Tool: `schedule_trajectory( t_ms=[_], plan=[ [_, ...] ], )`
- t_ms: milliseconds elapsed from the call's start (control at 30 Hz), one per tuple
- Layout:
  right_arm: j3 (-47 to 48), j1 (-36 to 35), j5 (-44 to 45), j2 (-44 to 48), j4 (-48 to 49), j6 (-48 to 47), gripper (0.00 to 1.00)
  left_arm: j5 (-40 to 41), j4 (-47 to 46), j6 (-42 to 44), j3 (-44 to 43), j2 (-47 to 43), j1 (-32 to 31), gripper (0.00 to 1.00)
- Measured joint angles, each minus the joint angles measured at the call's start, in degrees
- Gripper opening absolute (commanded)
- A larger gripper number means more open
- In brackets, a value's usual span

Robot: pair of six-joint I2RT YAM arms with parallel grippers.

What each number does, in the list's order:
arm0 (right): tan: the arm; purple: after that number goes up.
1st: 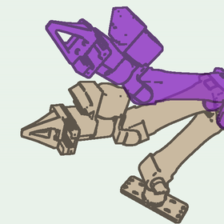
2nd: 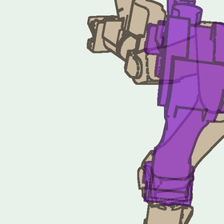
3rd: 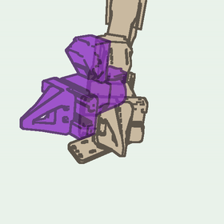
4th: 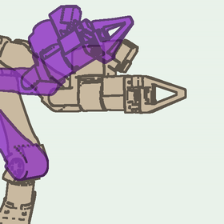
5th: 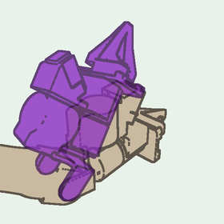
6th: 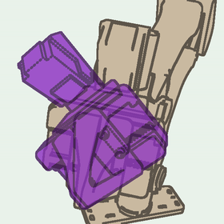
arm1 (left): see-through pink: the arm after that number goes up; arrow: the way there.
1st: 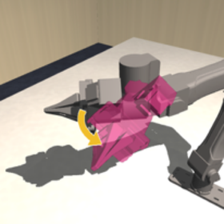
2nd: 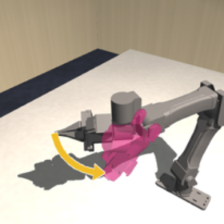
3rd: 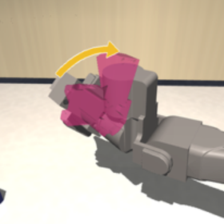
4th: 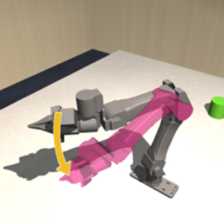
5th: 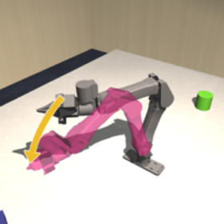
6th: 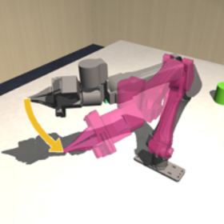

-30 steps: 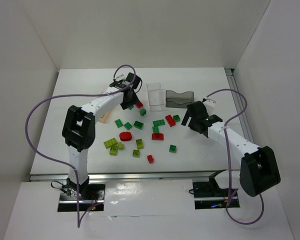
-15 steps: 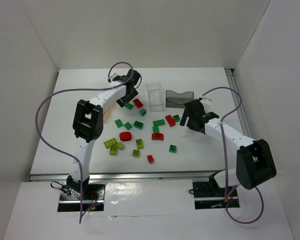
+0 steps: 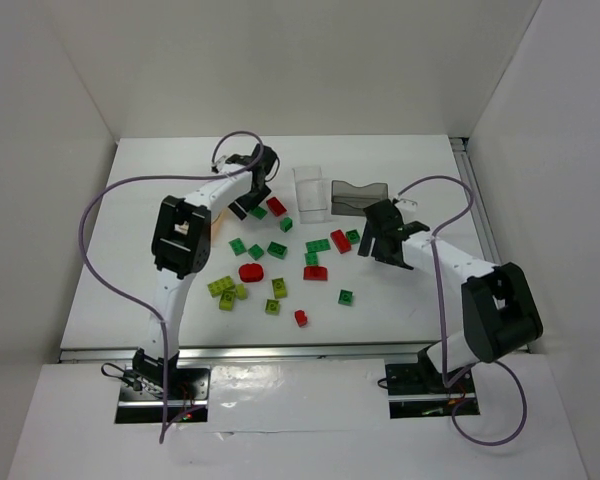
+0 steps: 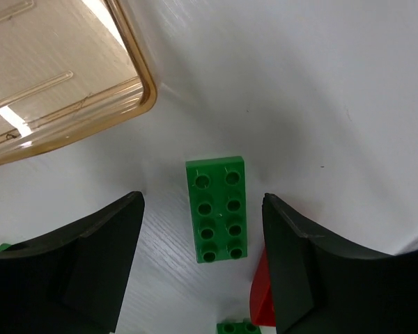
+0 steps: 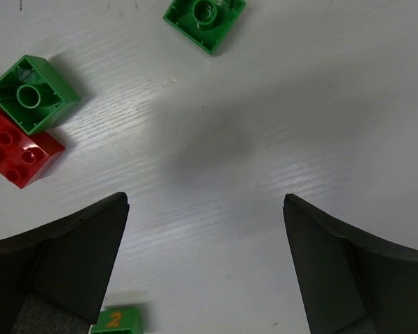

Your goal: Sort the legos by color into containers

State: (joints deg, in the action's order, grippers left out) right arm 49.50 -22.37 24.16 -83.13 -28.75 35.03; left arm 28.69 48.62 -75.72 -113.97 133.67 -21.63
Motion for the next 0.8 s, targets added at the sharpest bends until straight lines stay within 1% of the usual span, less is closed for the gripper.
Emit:
schedule_trajectory(
  t_ms=[67, 100, 200, 333, 433, 500, 667, 800],
  plan=[
    [0.1, 0.0, 0.0, -0.9, 0.0, 0.0, 1.00, 0.0, 0.2, -0.2, -0.6, 1.1, 0.0, 0.78],
    [0.2, 0.0, 0.0, -1.3, 0.0, 0.0, 1.00, 0.4, 0.2, -0.4, -0.9, 1.6, 0.0, 0.73],
    [0.7, 0.0, 0.0, -2.7, 0.0, 0.1, 1.00, 0.8, 0.7, -0.9, -1.6, 2.1, 0.0, 0.71],
    [1.2, 0.0, 0.0, -3.8, -0.1, 0.5, 1.00, 1.2, 1.1, -0.9, -2.0, 2.4, -0.2, 0.60],
    [1.2, 0.0, 0.0, -3.8, -0.2, 0.5, 1.00, 1.5, 1.5, -0.8, -2.2, 2.7, -0.3, 0.54],
    [1.2, 0.0, 0.0, -3.8, -0.4, 0.7, 1.00, 1.8, 1.6, -0.5, -2.3, 2.7, -0.5, 0.48],
    [1.2, 0.0, 0.5, -3.1, -0.5, 1.0, 1.00, 3.1, 1.5, 2.0, -2.3, 2.7, -1.3, 0.37],
    [1.2, 0.0, 0.6, -2.4, -0.4, 1.3, 1.00, 4.1, 1.9, 5.2, -2.3, 1.4, -1.6, 0.35]
  ],
)
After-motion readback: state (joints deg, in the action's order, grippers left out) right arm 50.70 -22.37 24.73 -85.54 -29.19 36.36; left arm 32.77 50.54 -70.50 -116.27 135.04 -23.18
